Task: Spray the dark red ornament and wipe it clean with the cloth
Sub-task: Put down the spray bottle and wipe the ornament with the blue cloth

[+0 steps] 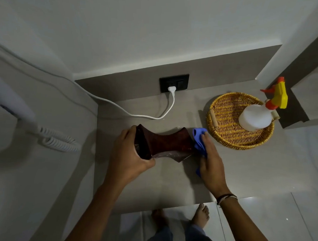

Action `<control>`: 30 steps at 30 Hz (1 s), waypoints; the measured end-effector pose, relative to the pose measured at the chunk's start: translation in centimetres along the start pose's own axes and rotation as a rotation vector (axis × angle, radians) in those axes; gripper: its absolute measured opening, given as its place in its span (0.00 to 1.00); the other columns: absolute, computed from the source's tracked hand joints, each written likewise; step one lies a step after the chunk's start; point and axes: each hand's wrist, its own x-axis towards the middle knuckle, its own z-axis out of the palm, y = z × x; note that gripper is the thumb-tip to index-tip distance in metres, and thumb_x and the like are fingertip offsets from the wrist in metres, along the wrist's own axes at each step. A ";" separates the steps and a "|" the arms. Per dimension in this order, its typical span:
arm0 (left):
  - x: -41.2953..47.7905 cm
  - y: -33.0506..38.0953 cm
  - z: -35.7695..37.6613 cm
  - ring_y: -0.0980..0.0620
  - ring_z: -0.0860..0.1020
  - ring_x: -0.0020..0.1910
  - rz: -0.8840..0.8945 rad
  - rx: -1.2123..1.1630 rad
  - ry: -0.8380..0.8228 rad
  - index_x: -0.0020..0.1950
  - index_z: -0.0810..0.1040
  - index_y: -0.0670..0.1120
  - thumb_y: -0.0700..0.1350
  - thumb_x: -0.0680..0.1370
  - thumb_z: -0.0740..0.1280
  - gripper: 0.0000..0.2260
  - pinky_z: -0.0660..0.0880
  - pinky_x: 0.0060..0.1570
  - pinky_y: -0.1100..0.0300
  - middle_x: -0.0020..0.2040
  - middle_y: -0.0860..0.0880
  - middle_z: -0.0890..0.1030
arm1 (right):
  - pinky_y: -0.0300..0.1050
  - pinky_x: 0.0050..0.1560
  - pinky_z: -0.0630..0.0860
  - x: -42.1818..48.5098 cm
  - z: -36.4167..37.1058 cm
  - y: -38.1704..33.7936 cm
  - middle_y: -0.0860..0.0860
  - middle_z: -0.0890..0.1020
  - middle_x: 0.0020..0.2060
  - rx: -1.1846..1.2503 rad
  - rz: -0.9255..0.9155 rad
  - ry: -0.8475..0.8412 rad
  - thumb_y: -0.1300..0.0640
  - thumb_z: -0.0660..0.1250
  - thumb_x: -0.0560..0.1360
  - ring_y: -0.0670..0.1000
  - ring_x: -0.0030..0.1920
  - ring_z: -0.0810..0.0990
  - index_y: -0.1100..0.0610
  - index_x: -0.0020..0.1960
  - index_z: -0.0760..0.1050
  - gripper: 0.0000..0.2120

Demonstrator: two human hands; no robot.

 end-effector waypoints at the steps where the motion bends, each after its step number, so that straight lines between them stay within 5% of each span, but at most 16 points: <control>1: 0.3 0.1 -0.1 0.53 0.81 0.53 -0.051 -0.063 -0.008 0.60 0.77 0.53 0.58 0.57 0.79 0.33 0.82 0.52 0.48 0.55 0.54 0.78 | 0.64 0.79 0.69 0.3 -0.4 0.2 0.58 0.64 0.83 0.109 0.074 0.025 0.80 0.60 0.77 0.62 0.80 0.69 0.57 0.83 0.61 0.38; 3: 1.0 0.0 -0.4 0.54 0.84 0.51 -0.172 -0.179 -0.047 0.57 0.79 0.56 0.63 0.57 0.80 0.31 0.84 0.53 0.46 0.53 0.54 0.83 | 0.61 0.66 0.81 0.8 -0.9 -0.3 0.61 0.77 0.74 0.353 0.219 0.006 0.77 0.57 0.80 0.61 0.65 0.82 0.52 0.78 0.70 0.32; 6: 1.5 0.1 -0.6 0.50 0.85 0.59 -0.273 -0.252 -0.077 0.62 0.79 0.60 0.77 0.60 0.76 0.36 0.82 0.60 0.43 0.59 0.56 0.86 | 0.49 0.49 0.85 1.8 -0.5 -1.6 0.57 0.86 0.56 0.695 0.435 -0.049 0.75 0.55 0.81 0.55 0.49 0.86 0.45 0.65 0.78 0.29; 8: 1.5 0.1 -1.1 0.48 0.77 0.73 -0.279 -0.208 -0.118 0.78 0.64 0.69 0.83 0.61 0.70 0.48 0.75 0.71 0.41 0.74 0.55 0.78 | 0.43 0.40 0.85 2.5 -0.2 -2.3 0.52 0.89 0.48 0.818 0.509 -0.055 0.75 0.55 0.80 0.50 0.42 0.87 0.48 0.61 0.81 0.27; 11: 1.2 -0.1 -1.8 0.52 0.72 0.77 -0.211 -0.207 -0.245 0.80 0.45 0.76 0.81 0.59 0.73 0.57 0.71 0.75 0.44 0.81 0.56 0.70 | 0.42 0.33 0.83 3.7 -0.7 -2.9 0.55 0.87 0.41 0.872 0.558 -0.086 0.76 0.55 0.80 0.51 0.34 0.84 0.57 0.59 0.82 0.22; 15: 0.1 -0.9 -1.9 0.55 0.69 0.78 -0.126 -0.122 -0.335 0.82 0.42 0.71 0.76 0.52 0.82 0.69 0.70 0.76 0.48 0.83 0.57 0.65 | 0.48 0.35 0.79 5.3 -1.3 -3.3 0.63 0.80 0.44 0.821 0.577 -0.091 0.75 0.56 0.81 0.56 0.35 0.79 0.71 0.63 0.77 0.15; 18: -0.3 -1.0 -1.8 0.53 0.71 0.76 -0.109 -0.101 -0.301 0.83 0.48 0.67 0.72 0.53 0.84 0.67 0.72 0.74 0.46 0.81 0.54 0.67 | 0.47 0.35 0.79 5.3 -0.9 -3.6 0.59 0.82 0.43 0.662 0.449 -0.049 0.73 0.56 0.82 0.55 0.36 0.80 0.67 0.65 0.77 0.16; 21: 0.0 -1.4 -1.8 0.51 0.76 0.70 -0.077 -0.054 -0.297 0.78 0.59 0.58 0.66 0.54 0.87 0.60 0.76 0.69 0.43 0.75 0.51 0.71 | 0.47 0.52 0.83 3.9 -0.2 -3.7 0.57 0.84 0.55 0.468 0.223 -0.004 0.76 0.56 0.80 0.53 0.52 0.84 0.63 0.72 0.75 0.24; 24: 0.2 -1.8 -1.8 0.45 0.71 0.76 -0.100 -0.033 -0.342 0.82 0.55 0.52 0.60 0.53 0.89 0.65 0.73 0.73 0.40 0.81 0.45 0.66 | 0.56 0.74 0.76 3.0 0.4 -3.8 0.59 0.79 0.70 0.417 0.152 -0.004 0.78 0.57 0.78 0.57 0.70 0.78 0.62 0.80 0.68 0.31; 30: -0.3 -2.0 -0.8 0.44 0.68 0.78 -0.017 0.125 -0.249 0.86 0.46 0.51 0.61 0.55 0.87 0.71 0.69 0.75 0.41 0.82 0.48 0.66 | 0.62 0.79 0.70 3.1 0.4 -3.8 0.60 0.74 0.75 0.366 0.149 0.018 0.78 0.58 0.78 0.58 0.76 0.73 0.63 0.81 0.65 0.33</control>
